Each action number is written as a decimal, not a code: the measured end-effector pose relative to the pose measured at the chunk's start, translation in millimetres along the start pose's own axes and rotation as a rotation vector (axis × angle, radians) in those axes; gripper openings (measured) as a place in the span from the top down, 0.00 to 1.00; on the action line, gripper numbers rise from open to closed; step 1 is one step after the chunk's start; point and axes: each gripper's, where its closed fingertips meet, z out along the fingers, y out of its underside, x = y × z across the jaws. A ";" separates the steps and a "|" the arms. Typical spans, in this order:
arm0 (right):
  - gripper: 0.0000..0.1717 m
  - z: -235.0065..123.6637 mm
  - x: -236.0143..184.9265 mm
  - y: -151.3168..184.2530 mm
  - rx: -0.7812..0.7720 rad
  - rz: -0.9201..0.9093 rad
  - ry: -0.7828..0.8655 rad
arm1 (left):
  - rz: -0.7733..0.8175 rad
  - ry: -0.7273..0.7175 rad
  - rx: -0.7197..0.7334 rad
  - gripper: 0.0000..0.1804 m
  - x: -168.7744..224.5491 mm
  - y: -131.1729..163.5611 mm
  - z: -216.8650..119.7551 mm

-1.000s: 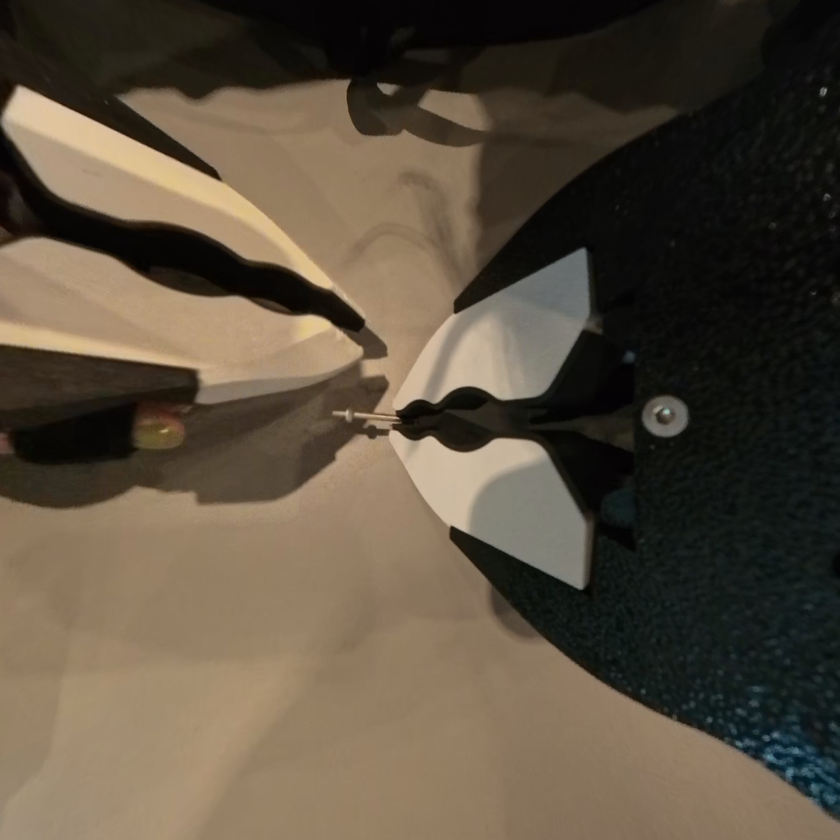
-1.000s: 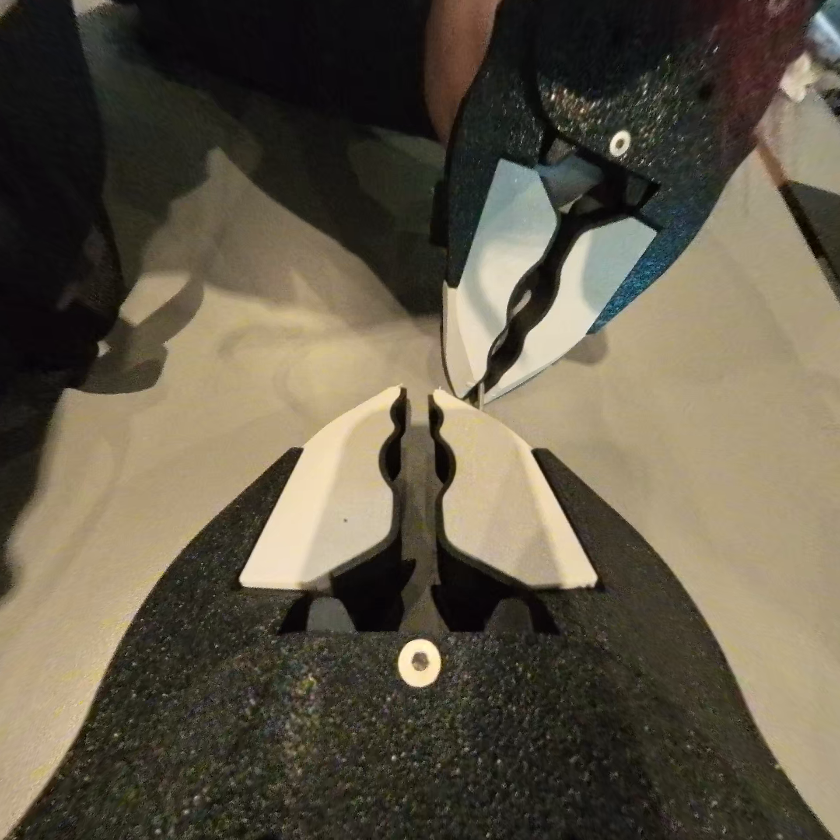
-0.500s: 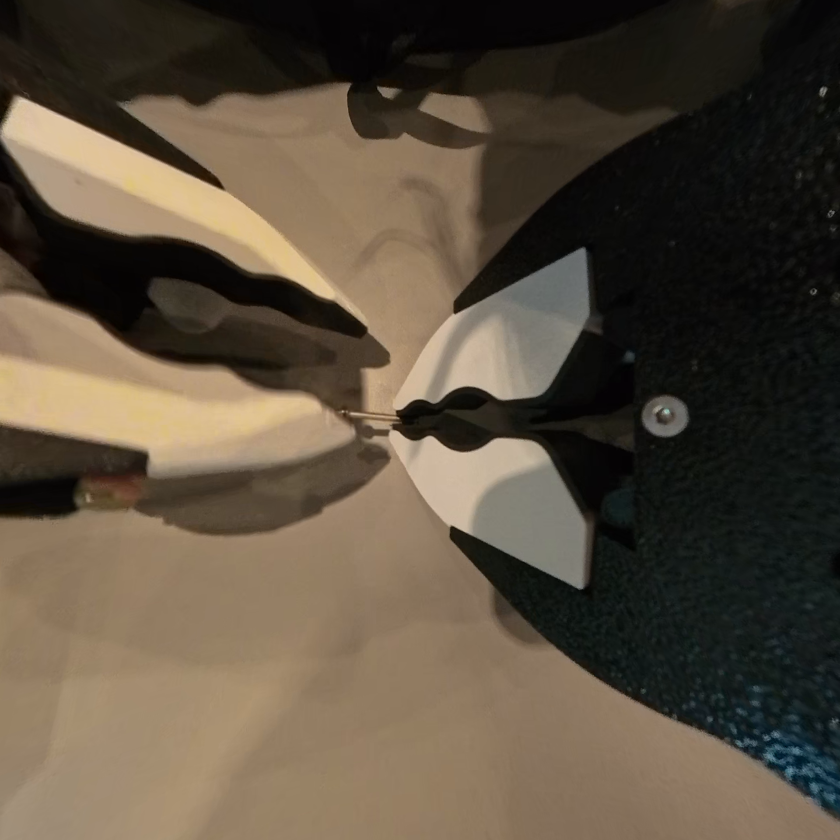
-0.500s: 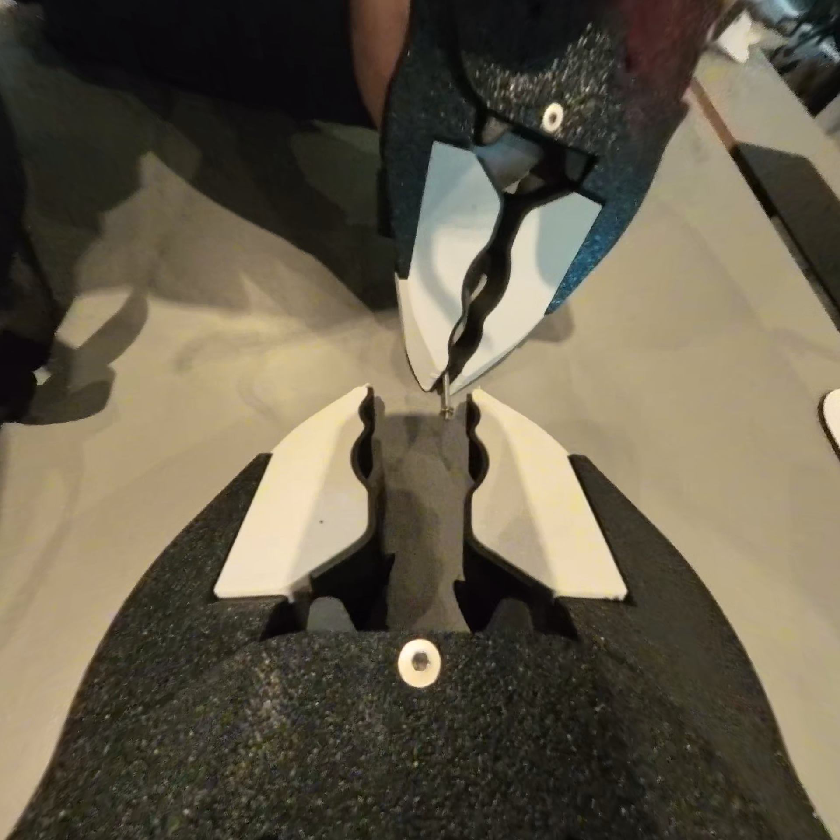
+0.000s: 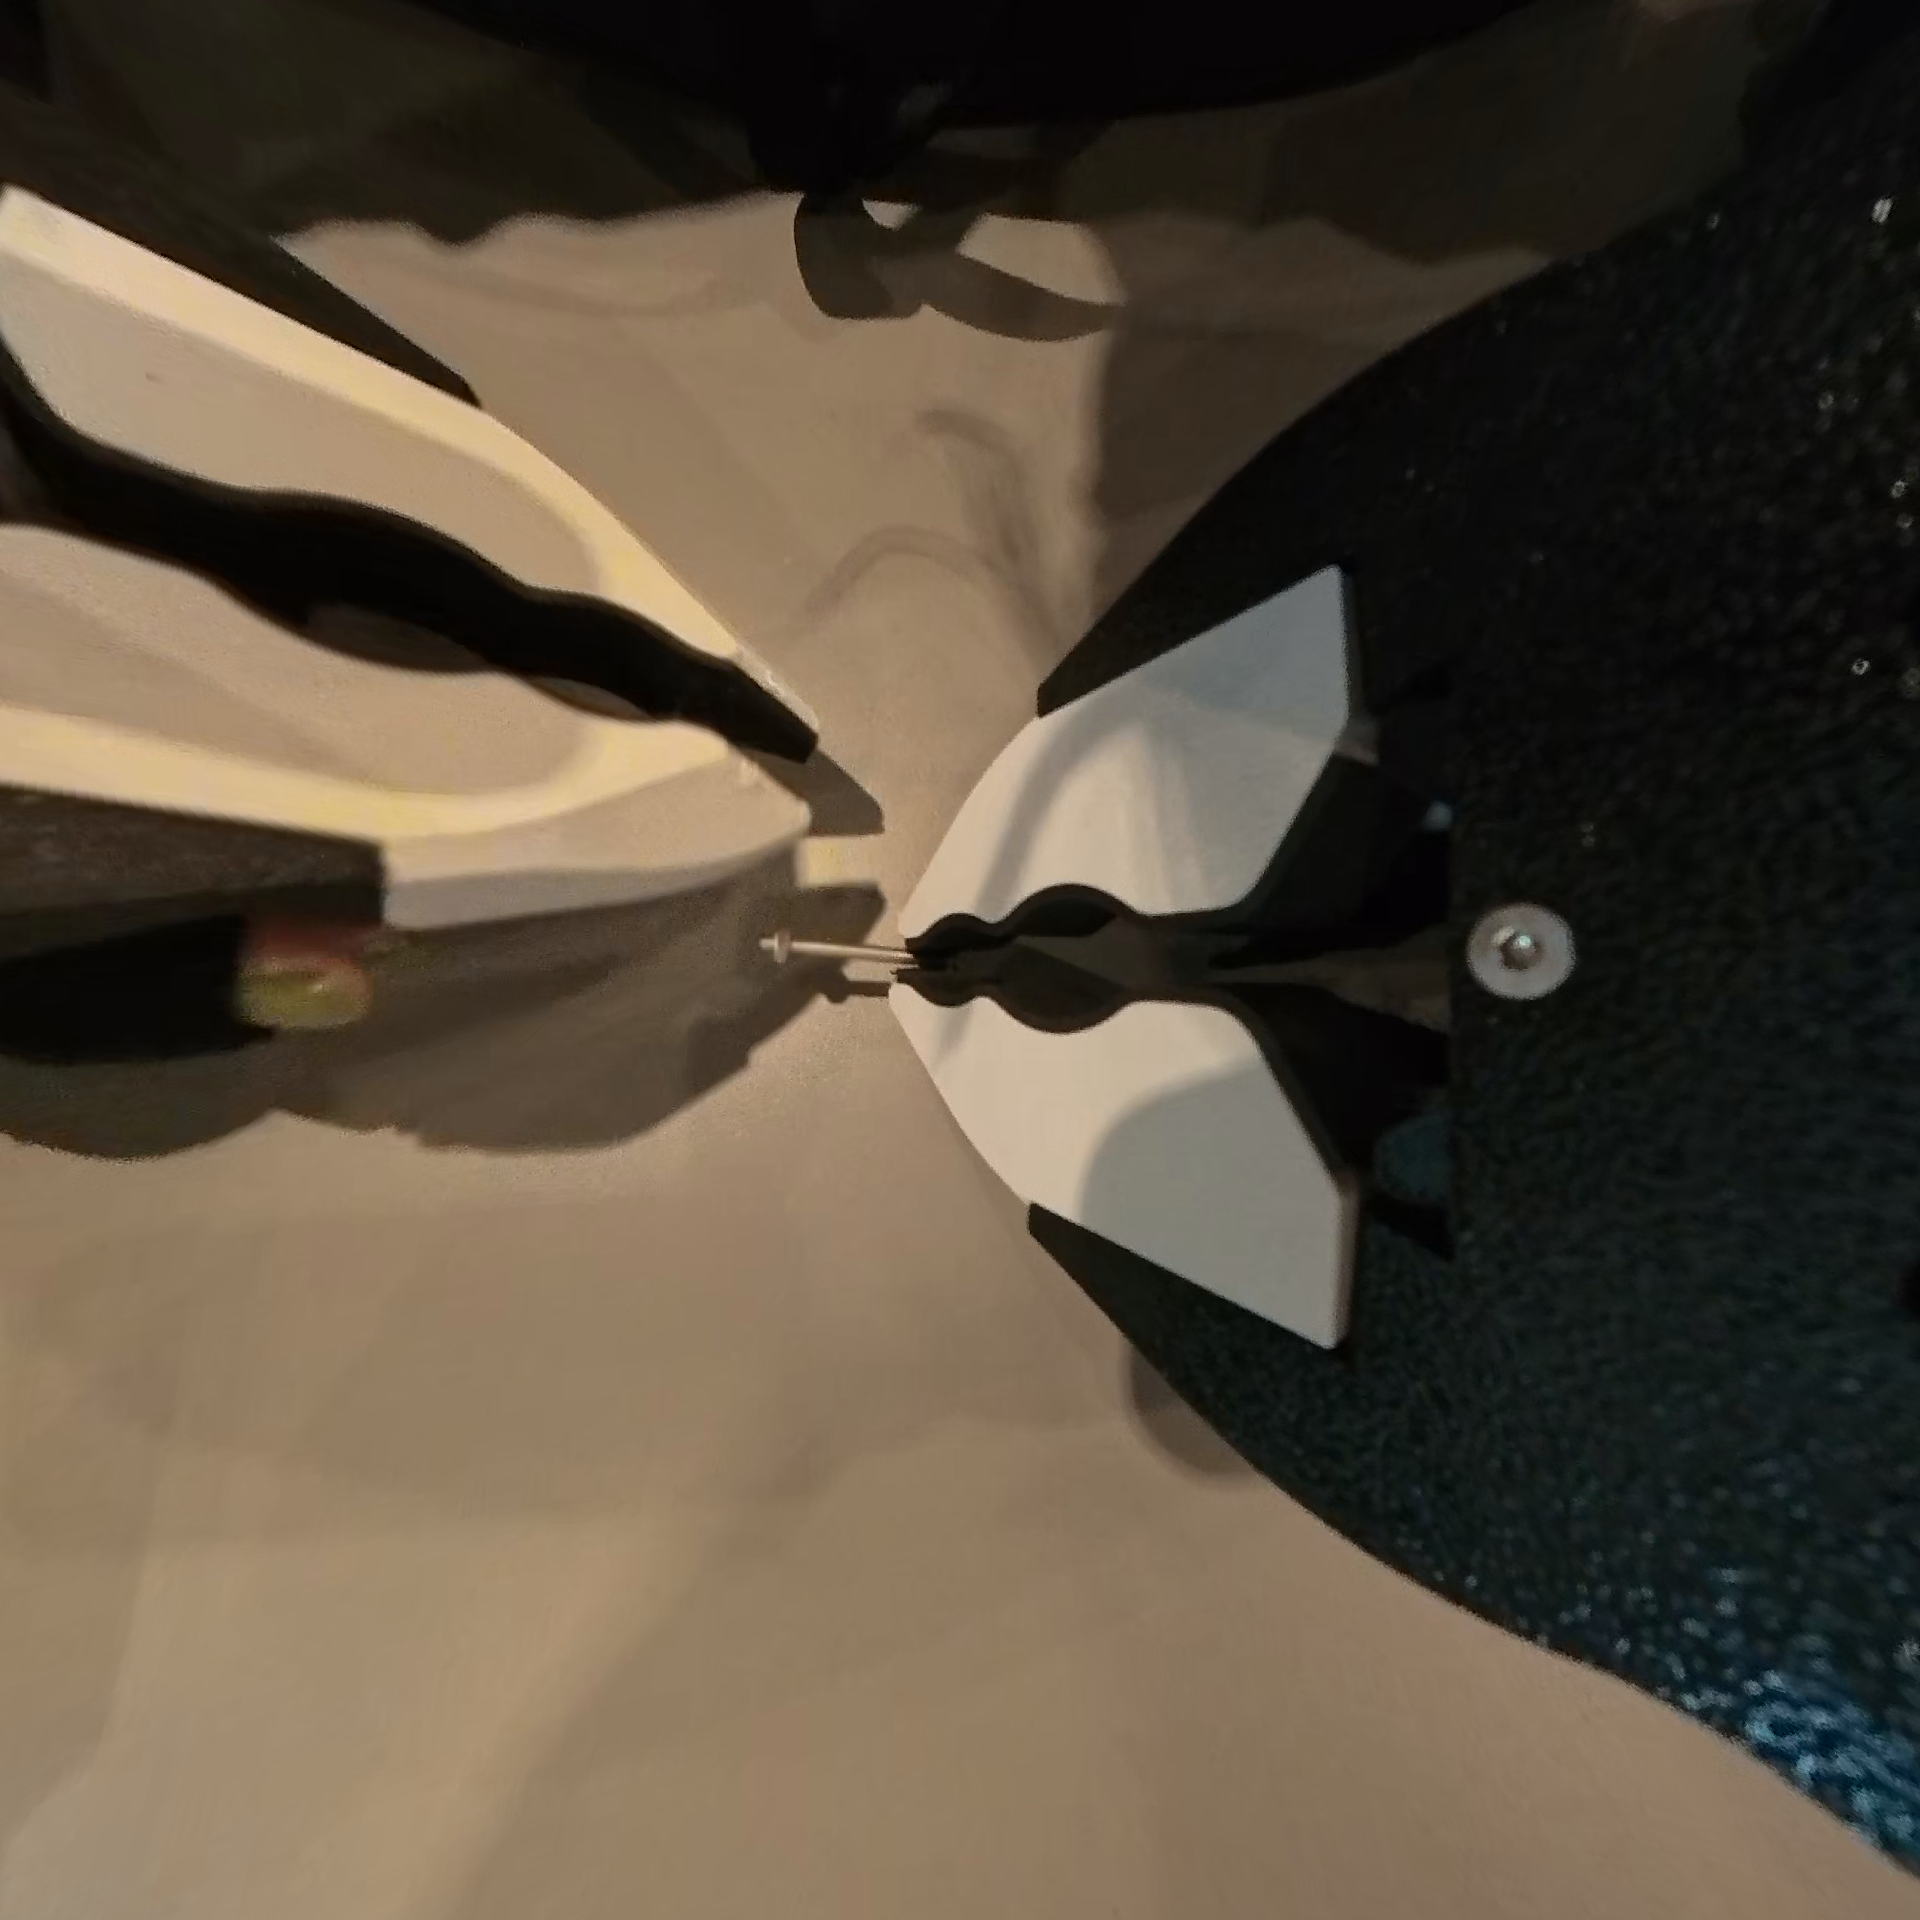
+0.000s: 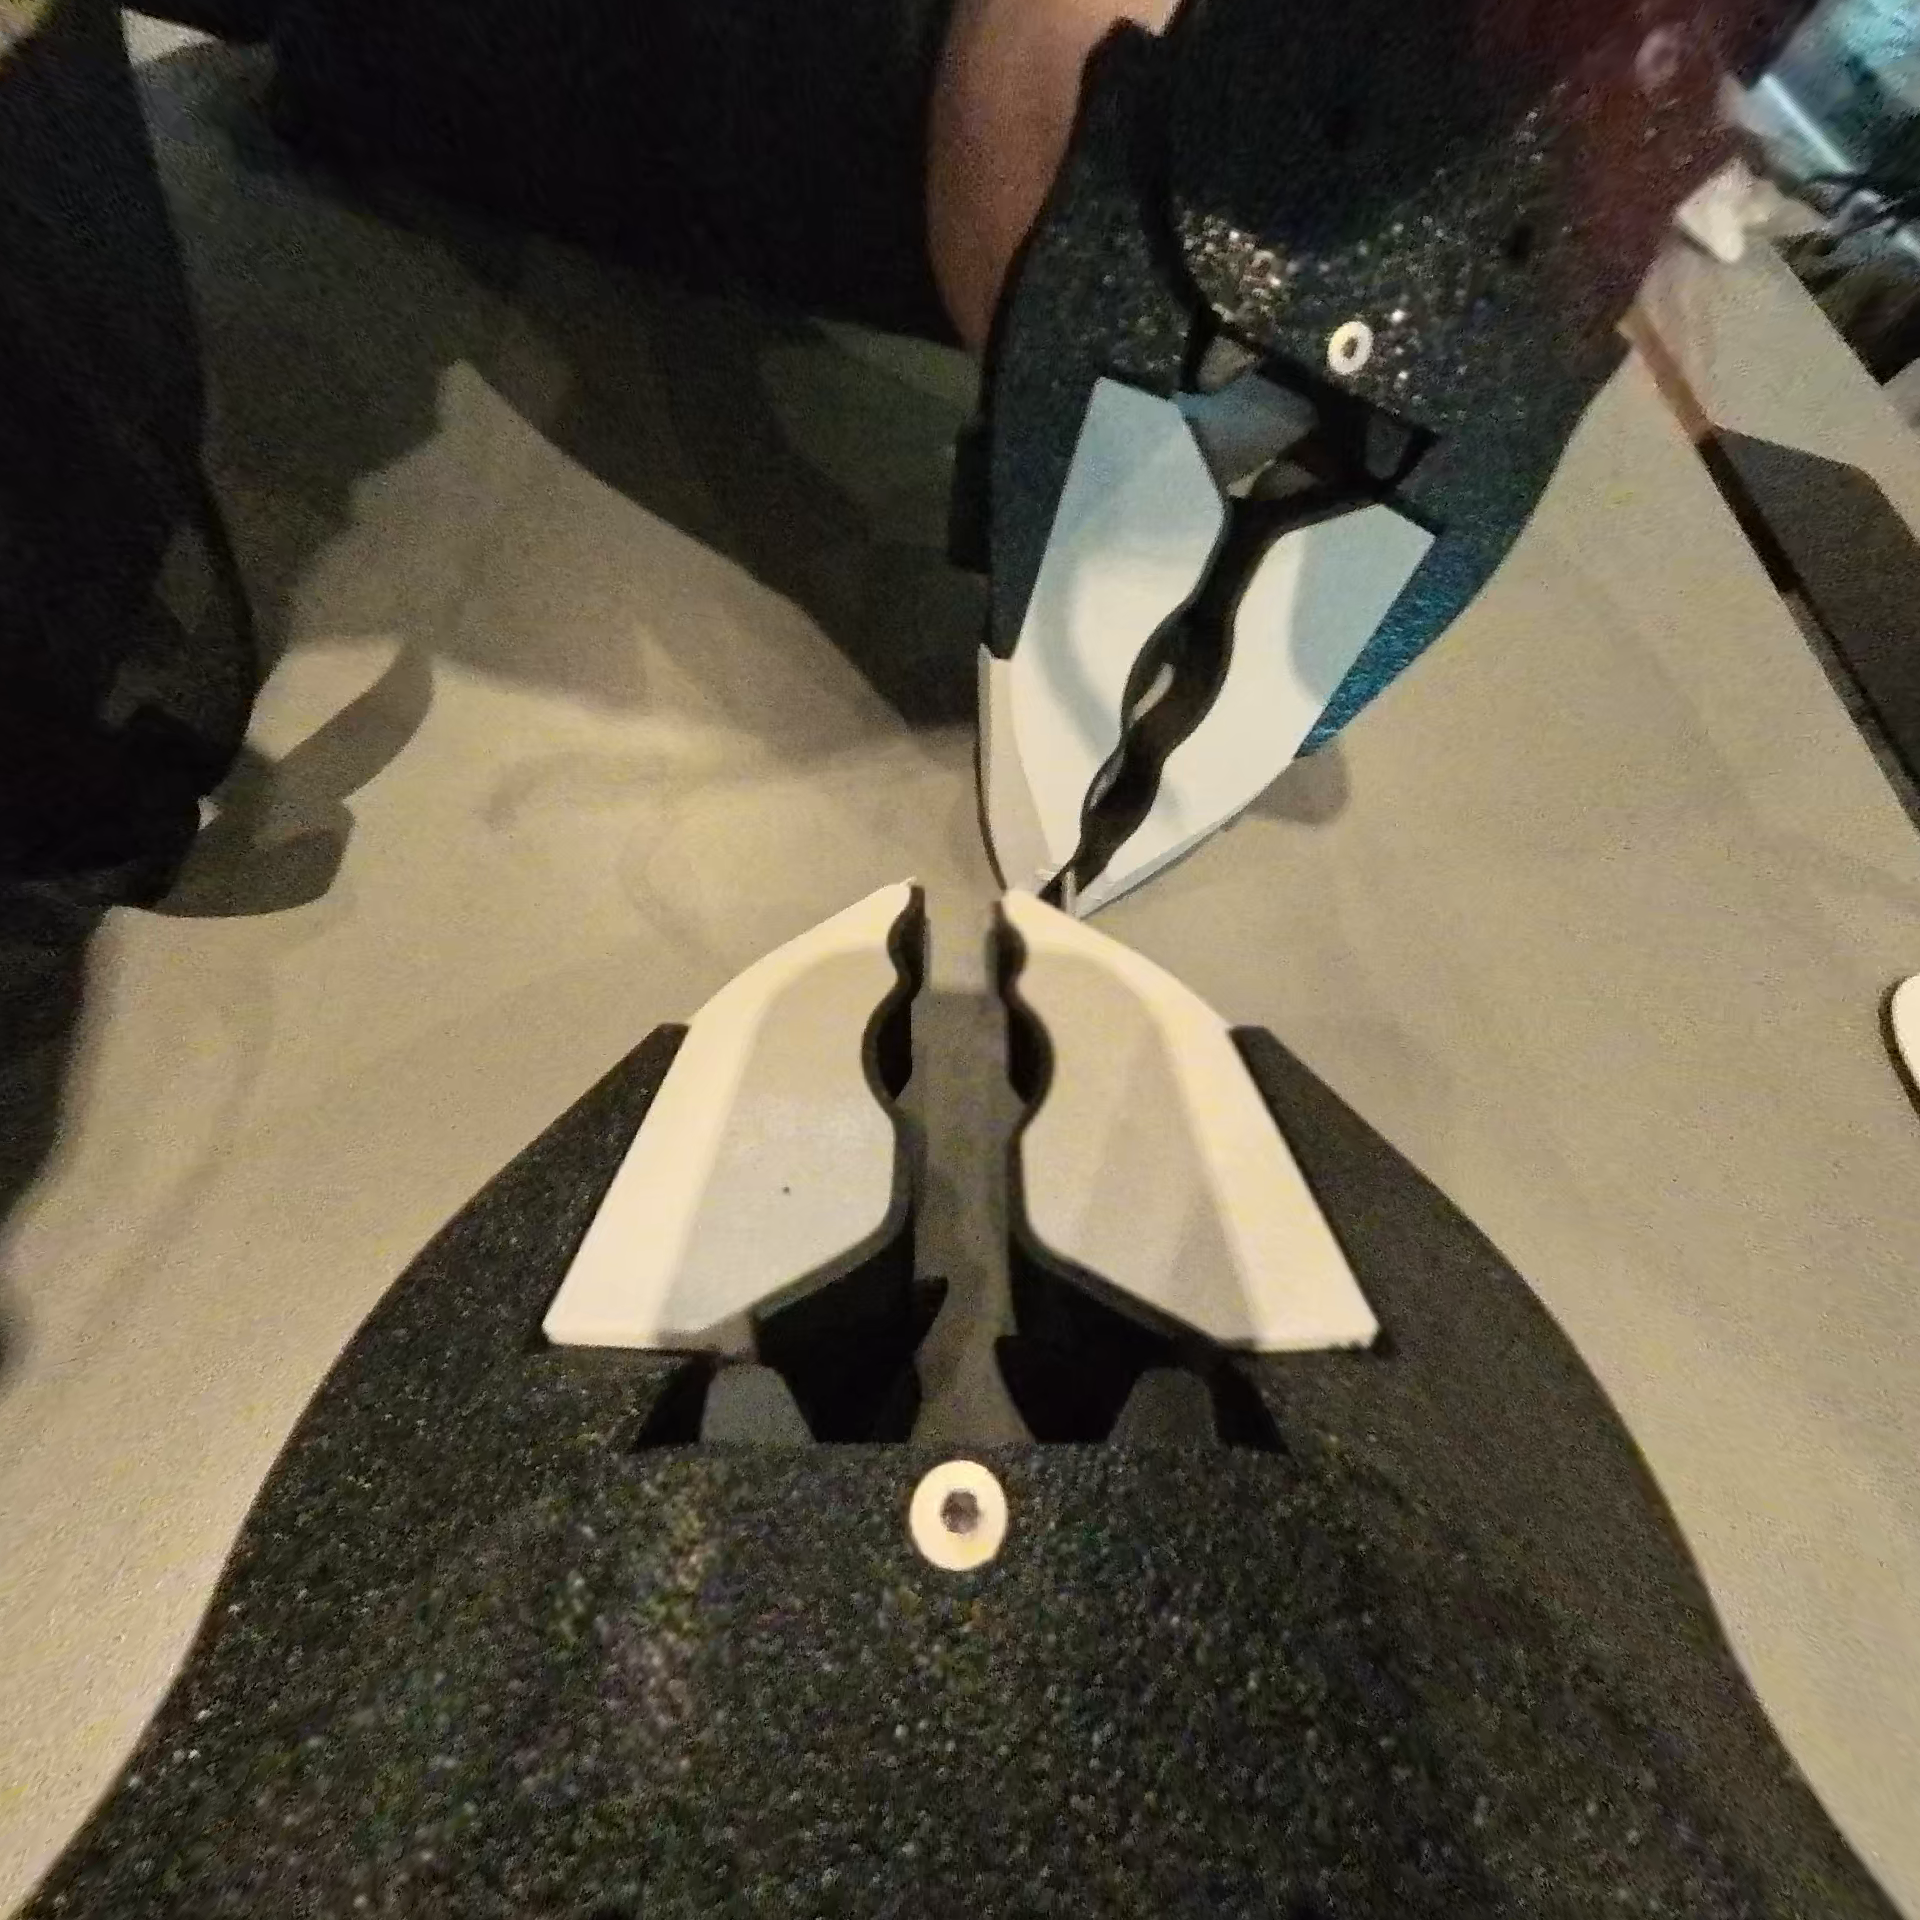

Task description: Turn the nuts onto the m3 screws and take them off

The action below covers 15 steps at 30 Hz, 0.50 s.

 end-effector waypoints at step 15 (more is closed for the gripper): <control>0.94 2.1 -2.0 5.4 -0.037 0.010 -0.027 | 0.001 -0.001 0.000 0.99 -0.2 0.0 0.1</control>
